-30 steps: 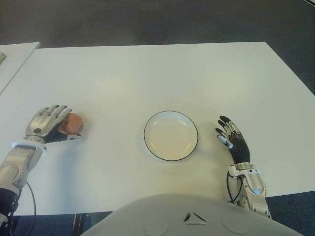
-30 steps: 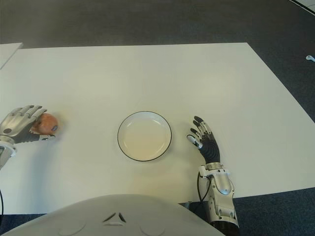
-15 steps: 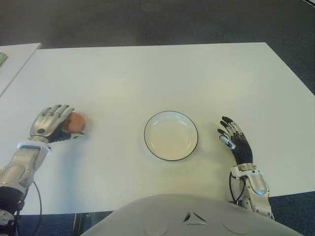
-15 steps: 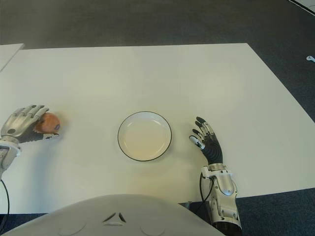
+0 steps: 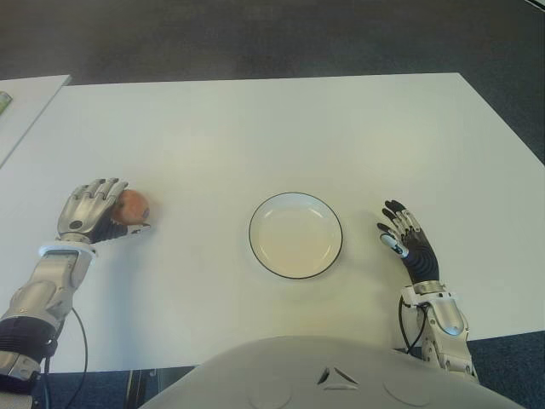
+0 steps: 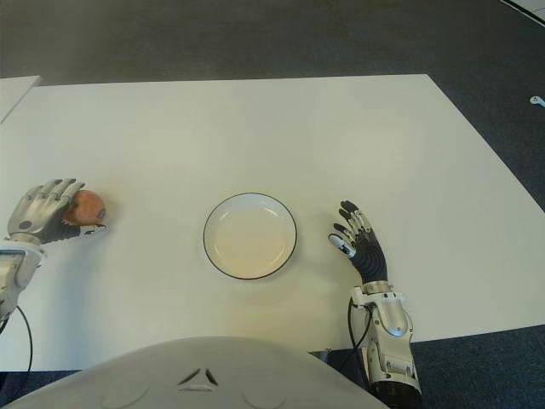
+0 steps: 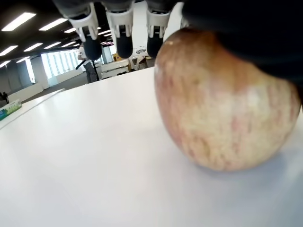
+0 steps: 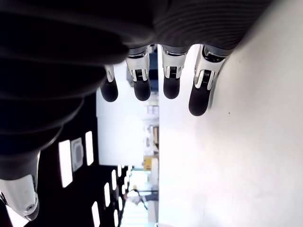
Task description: Put the apples into the plate.
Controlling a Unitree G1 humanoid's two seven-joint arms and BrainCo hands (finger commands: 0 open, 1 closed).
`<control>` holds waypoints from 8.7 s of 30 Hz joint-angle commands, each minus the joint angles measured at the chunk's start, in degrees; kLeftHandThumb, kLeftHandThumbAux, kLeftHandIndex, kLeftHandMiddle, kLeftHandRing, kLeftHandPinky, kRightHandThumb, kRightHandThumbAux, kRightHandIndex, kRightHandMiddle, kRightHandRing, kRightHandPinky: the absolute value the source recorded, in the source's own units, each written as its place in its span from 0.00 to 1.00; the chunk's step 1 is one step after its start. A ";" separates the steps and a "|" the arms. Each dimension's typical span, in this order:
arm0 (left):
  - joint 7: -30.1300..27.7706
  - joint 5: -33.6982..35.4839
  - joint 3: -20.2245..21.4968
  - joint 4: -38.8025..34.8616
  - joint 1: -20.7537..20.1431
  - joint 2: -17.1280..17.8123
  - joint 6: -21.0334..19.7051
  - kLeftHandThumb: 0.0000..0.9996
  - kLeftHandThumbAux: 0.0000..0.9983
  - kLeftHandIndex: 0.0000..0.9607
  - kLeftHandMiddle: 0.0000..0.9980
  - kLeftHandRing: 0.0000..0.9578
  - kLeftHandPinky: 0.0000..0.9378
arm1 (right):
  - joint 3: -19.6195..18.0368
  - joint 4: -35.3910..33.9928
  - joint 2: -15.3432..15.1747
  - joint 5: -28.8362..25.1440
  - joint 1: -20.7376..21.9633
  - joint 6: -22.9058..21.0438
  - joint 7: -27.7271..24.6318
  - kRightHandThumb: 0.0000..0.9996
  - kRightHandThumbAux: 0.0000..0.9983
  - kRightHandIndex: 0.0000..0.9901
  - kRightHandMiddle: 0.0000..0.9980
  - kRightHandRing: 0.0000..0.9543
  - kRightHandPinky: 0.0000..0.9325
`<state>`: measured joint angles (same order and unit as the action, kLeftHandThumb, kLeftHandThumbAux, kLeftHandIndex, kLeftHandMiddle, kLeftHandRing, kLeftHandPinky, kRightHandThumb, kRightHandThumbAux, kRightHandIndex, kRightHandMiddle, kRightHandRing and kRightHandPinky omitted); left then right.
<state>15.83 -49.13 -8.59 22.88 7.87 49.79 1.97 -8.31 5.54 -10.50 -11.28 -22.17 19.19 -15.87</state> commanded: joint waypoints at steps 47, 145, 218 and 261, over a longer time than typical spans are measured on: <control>1.97 4.58 -11.99 16.43 -5.56 -4.39 -0.39 0.75 0.70 0.46 0.81 0.85 0.87 | -1.21 3.41 0.66 -2.18 0.70 -3.75 -1.49 0.19 0.60 0.09 0.04 0.01 0.03; -20.04 -6.86 -2.33 -44.82 -2.31 -12.97 -8.53 0.74 0.69 0.46 0.80 0.83 0.81 | -0.35 10.18 2.00 -0.41 2.96 0.77 -1.59 0.19 0.60 0.11 0.04 0.00 0.00; -21.16 -16.04 -22.08 -27.04 -13.68 -34.43 -7.12 0.75 0.69 0.46 0.82 0.83 0.83 | 2.59 9.96 5.58 2.46 1.76 2.07 3.10 0.21 0.59 0.14 0.07 0.03 0.05; -20.53 -16.93 -24.49 -34.23 -5.86 -30.77 -7.55 0.58 0.58 0.42 0.68 0.69 0.67 | 3.57 12.47 5.68 3.29 3.28 2.73 2.81 0.19 0.60 0.11 0.07 0.02 0.05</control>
<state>-6.89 -67.45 -34.18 -10.38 0.80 18.95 -6.39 -6.15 12.66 -6.91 -8.23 -16.36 26.30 -13.16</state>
